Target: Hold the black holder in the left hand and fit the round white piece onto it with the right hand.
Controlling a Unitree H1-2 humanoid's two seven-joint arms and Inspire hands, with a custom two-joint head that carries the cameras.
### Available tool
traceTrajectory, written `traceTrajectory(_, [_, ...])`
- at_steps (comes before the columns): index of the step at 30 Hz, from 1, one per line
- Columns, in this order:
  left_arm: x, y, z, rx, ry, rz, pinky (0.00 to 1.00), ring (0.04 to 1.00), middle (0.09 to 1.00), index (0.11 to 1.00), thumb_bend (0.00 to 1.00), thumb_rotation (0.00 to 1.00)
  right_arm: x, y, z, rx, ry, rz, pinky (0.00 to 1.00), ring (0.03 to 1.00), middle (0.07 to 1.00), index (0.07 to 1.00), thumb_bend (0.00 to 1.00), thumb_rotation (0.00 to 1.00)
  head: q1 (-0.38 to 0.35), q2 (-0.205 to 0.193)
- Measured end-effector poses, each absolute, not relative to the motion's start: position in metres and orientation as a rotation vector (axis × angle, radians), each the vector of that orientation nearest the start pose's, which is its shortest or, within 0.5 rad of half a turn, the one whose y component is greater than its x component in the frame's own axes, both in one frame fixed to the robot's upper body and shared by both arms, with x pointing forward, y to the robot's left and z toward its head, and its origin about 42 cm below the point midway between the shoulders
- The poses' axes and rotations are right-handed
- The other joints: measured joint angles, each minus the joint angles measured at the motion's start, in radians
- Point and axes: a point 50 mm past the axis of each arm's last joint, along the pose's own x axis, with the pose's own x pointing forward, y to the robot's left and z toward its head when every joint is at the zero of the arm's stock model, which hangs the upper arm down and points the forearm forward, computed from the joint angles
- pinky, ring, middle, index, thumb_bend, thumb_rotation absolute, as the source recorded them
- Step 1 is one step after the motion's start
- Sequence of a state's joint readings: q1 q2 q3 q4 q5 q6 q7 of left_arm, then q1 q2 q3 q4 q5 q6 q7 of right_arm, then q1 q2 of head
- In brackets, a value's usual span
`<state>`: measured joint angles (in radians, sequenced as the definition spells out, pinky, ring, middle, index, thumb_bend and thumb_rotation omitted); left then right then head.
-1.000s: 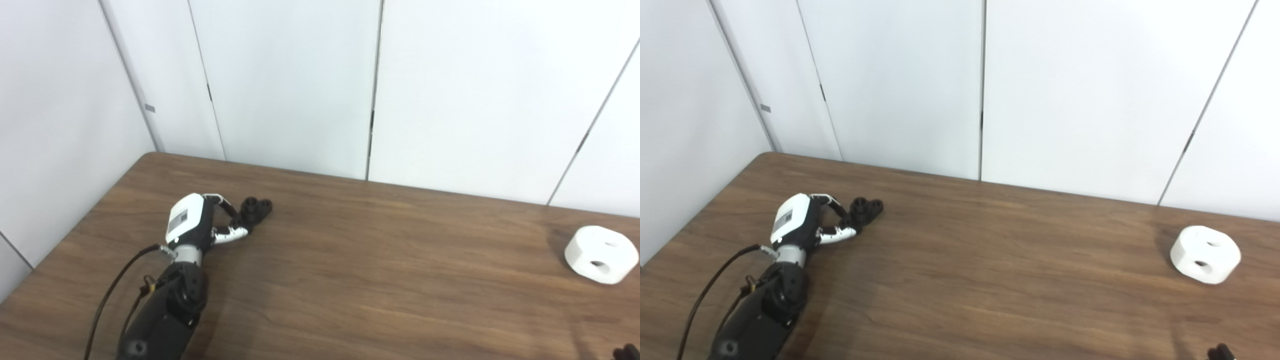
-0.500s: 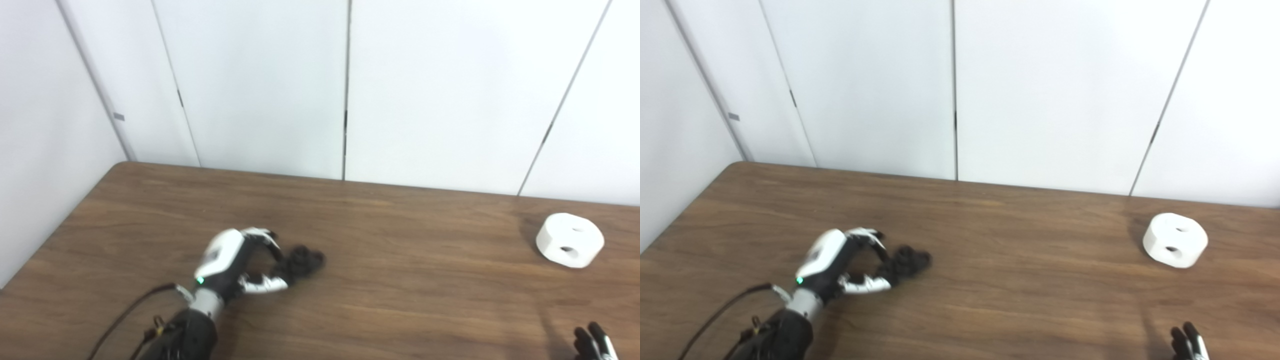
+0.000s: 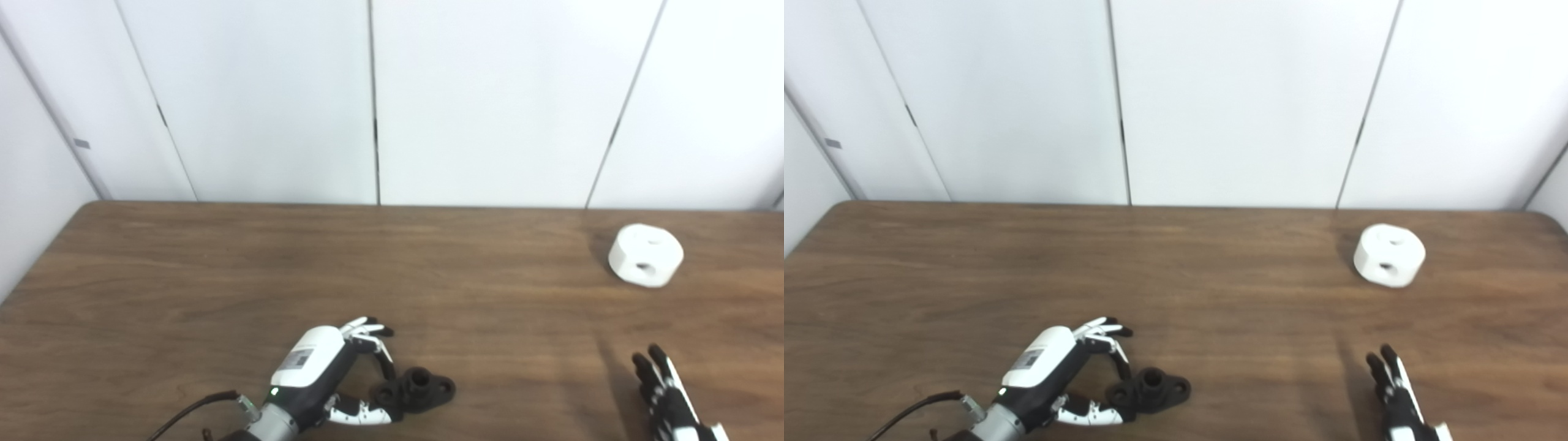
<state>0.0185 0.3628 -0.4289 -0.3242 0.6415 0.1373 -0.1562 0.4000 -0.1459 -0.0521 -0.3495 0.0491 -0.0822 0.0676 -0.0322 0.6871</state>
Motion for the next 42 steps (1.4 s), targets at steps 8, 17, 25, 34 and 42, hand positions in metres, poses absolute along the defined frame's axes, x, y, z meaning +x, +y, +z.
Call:
traceTrajectory(8, [0.233,0.184,0.146,1.005,-0.207,-0.576,0.90,0.932,0.852,0.487,0.52,0.05,0.157,-0.271,0.122,-0.153,-0.033,-0.018,1.00,0.983,0.954,0.979,0.63,1.00,-0.040,0.052])
traceTrajectory(17, [0.227,0.184,0.142,1.055,-0.230,-0.583,0.91,0.910,0.835,0.487,0.52,0.05,0.158,-0.270,0.125,-0.151,-0.017,-0.022,1.00,0.993,0.956,0.978,0.61,1.00,-0.045,0.069])
traceTrajectory(25, [0.226,0.183,0.137,1.066,-0.250,-0.575,0.93,0.914,0.833,0.487,0.52,0.05,0.164,-0.275,0.130,-0.155,-0.018,-0.038,1.00,0.980,0.952,0.974,0.57,0.93,-0.075,0.061])
traceTrajectory(34, [0.225,0.192,0.133,1.046,-0.249,-0.565,0.91,0.919,0.837,0.487,0.52,0.05,0.209,-0.305,0.183,-0.457,-0.091,-0.151,0.93,0.958,0.957,0.949,0.64,0.56,-0.215,0.019])
traceTrajectory(42, [0.226,0.203,0.130,1.042,-0.276,-0.572,0.90,0.911,0.833,0.487,0.52,0.05,0.255,-0.324,0.221,-0.674,-0.128,-0.226,0.95,0.961,0.948,0.911,0.77,0.39,-0.314,-0.004])
